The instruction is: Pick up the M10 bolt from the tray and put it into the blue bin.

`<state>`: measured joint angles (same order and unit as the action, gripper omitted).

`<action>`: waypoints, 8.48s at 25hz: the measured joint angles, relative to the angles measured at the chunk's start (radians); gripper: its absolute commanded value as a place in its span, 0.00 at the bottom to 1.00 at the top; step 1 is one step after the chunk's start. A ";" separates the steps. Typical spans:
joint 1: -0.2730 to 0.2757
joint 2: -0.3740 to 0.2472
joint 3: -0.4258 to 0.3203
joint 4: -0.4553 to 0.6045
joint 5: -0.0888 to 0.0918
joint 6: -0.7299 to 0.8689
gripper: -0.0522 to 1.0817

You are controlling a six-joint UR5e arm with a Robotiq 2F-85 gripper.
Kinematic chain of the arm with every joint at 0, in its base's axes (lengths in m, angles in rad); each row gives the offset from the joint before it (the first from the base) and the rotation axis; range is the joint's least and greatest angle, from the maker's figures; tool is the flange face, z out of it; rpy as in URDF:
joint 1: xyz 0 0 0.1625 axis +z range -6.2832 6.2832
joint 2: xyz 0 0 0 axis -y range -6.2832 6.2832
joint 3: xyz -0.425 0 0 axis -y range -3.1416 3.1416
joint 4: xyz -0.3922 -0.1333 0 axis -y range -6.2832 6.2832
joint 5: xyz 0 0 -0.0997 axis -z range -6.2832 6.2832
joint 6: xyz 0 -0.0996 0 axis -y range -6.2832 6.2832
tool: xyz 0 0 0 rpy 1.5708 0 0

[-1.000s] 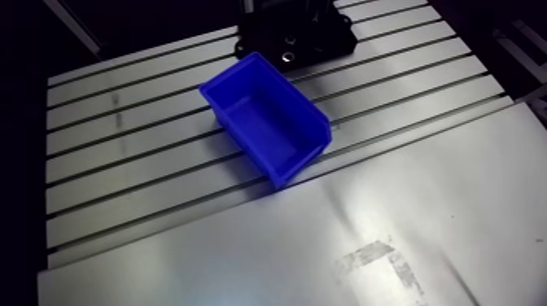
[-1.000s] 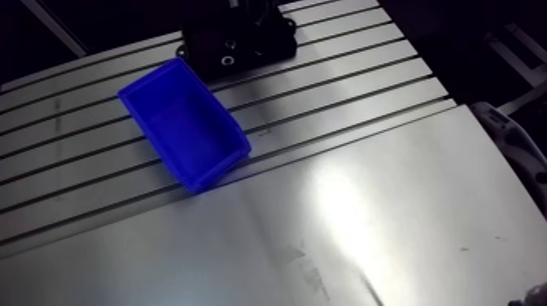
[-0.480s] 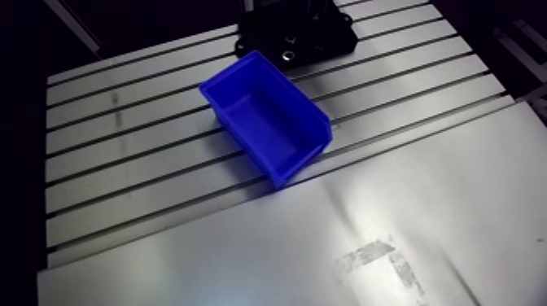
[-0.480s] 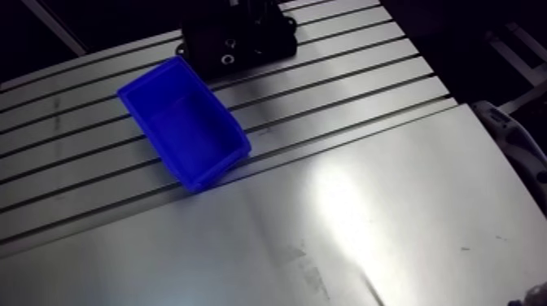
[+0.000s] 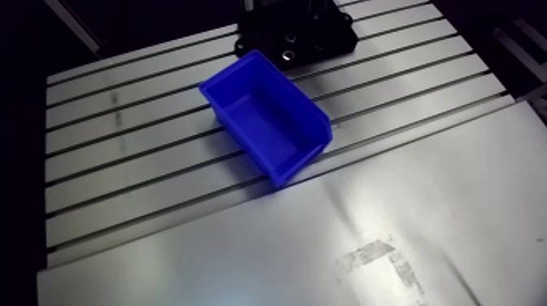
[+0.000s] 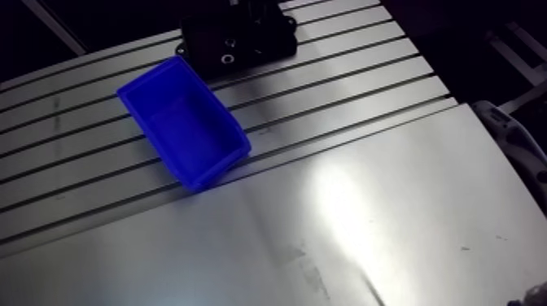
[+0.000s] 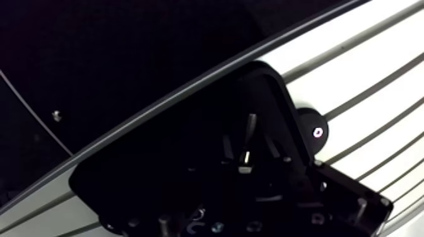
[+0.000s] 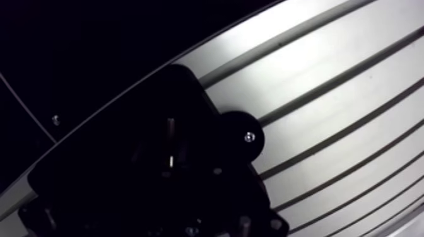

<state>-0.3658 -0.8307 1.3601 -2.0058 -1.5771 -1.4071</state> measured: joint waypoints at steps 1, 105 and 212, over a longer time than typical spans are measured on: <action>0.000 0.000 0.001 0.000 0.000 0.000 0.62; 0.029 -0.445 0.211 0.163 0.003 -1.664 0.94; 0.168 -0.444 0.707 -0.297 0.005 -2.275 0.19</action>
<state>-0.1977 -1.2747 2.0672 -2.3025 -1.5721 -3.6824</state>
